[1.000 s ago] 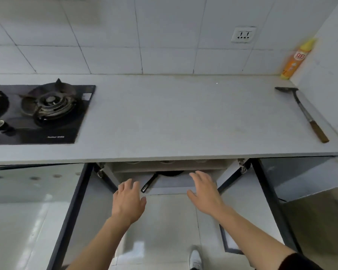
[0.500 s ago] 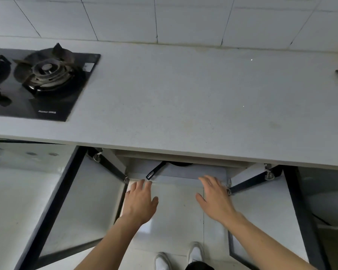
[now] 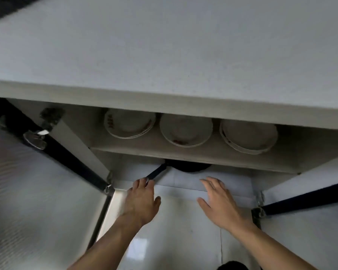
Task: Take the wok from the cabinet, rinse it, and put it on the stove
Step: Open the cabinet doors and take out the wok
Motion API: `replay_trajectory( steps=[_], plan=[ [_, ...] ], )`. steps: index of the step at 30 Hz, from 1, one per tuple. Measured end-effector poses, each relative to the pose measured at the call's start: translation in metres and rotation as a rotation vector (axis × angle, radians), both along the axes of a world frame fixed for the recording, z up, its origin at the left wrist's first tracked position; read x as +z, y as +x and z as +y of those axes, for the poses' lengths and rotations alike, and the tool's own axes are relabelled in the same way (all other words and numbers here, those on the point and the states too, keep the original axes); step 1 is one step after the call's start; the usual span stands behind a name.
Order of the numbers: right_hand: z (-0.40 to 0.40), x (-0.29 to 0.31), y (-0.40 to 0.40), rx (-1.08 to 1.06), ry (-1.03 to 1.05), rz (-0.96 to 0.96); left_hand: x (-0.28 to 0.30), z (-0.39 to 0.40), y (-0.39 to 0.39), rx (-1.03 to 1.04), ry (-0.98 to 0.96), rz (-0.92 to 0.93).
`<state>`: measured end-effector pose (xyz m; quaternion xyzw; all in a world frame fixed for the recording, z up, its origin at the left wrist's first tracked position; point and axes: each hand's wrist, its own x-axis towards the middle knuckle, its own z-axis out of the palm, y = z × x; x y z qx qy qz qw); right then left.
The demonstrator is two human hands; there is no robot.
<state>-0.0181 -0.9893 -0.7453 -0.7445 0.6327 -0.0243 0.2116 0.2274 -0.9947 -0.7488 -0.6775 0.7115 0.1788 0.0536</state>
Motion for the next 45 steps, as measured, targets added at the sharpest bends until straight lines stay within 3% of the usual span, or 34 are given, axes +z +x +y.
replay_trajectory(
  steps=[8, 15, 22, 34, 45],
  plan=[
    [-0.047, -0.13, 0.007, -0.033, -0.08, -0.069, -0.145, -0.041, 0.003, -0.017, -0.156, 0.043],
    [-0.068, -0.191, 0.0, -0.035, -0.12, -0.045, -0.216, -0.07, 0.007, -0.03, -0.263, 0.041],
    [-0.067, -0.193, -0.011, -0.028, -0.033, -0.026, -0.246, -0.081, -0.003, -0.036, -0.254, 0.063],
    [-0.06, -0.204, -0.013, -0.027, -0.052, -0.073, -0.268, -0.139, -0.016, -0.005, -0.183, -0.087],
    [-0.06, -0.209, -0.025, -0.028, -0.023, -0.029, -0.27, -0.1, 0.005, -0.023, -0.236, -0.002]
  ],
)
